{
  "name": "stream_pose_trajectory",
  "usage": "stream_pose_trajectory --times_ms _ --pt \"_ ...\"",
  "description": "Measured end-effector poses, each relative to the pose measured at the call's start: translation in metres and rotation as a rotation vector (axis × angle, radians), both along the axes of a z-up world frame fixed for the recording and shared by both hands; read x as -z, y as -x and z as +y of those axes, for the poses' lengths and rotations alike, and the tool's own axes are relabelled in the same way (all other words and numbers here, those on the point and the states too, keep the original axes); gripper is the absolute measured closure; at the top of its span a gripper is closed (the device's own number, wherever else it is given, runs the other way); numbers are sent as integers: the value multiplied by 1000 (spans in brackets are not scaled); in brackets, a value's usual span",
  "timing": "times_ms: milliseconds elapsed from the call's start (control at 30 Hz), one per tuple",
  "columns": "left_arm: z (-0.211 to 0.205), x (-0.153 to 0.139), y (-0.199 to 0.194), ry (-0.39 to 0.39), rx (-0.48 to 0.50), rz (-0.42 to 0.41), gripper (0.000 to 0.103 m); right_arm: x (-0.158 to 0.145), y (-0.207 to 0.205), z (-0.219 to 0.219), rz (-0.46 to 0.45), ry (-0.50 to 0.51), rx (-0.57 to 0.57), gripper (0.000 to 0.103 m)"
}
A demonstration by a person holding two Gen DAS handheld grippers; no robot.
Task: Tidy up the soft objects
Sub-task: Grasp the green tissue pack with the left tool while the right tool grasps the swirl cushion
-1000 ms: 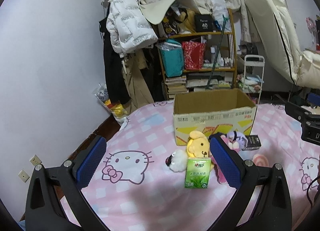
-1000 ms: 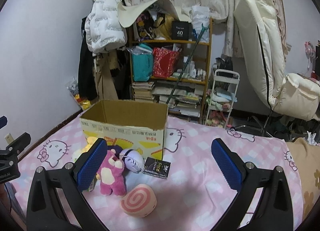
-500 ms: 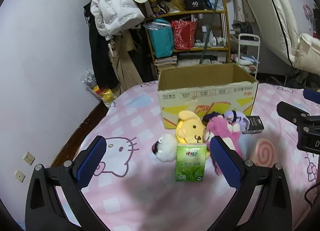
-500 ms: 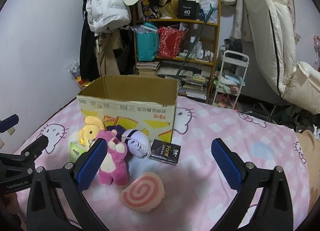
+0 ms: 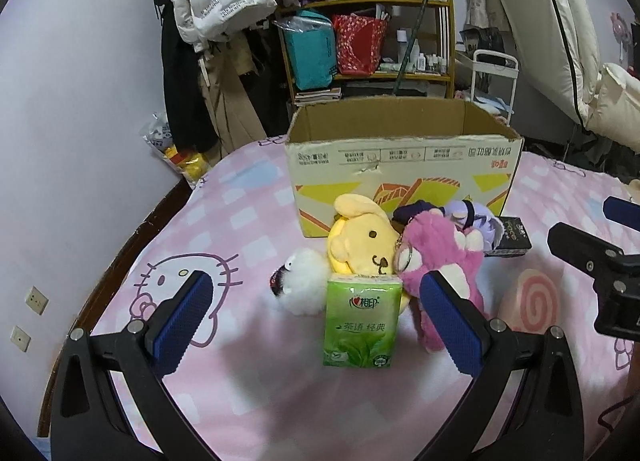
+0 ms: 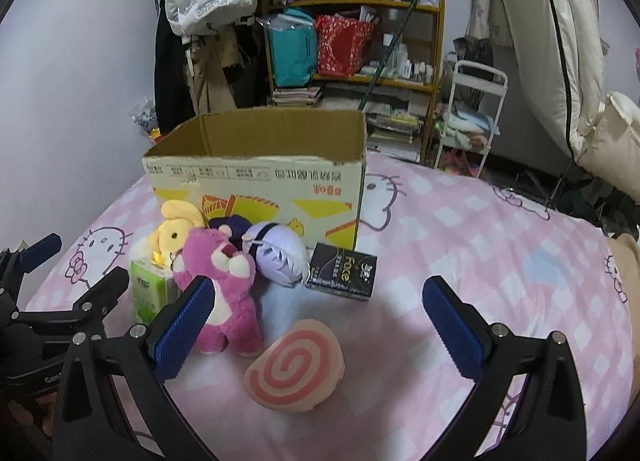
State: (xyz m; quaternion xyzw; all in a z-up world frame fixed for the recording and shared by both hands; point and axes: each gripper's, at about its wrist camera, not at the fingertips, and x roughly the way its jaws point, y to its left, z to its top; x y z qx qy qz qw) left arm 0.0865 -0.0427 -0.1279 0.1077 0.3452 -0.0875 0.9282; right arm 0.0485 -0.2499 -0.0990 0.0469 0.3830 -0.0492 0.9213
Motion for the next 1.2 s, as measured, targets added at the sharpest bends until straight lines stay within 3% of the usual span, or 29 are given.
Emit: stream_pose_trajectory --times_ms 233,533,1000,1200 --pt "-3 17 -12 31 0 83 1 19 -10 -3 75 -41 0 0" --pt "-11 35 -19 1 40 147 1 32 -15 -10 120 -118 10 0" --pt "-15 59 -28 -29 35 227 1 63 -23 -5 268 -173 -27 3" --pt "-13 68 -33 -14 42 269 28 79 -28 -7 354 -213 -39 35"
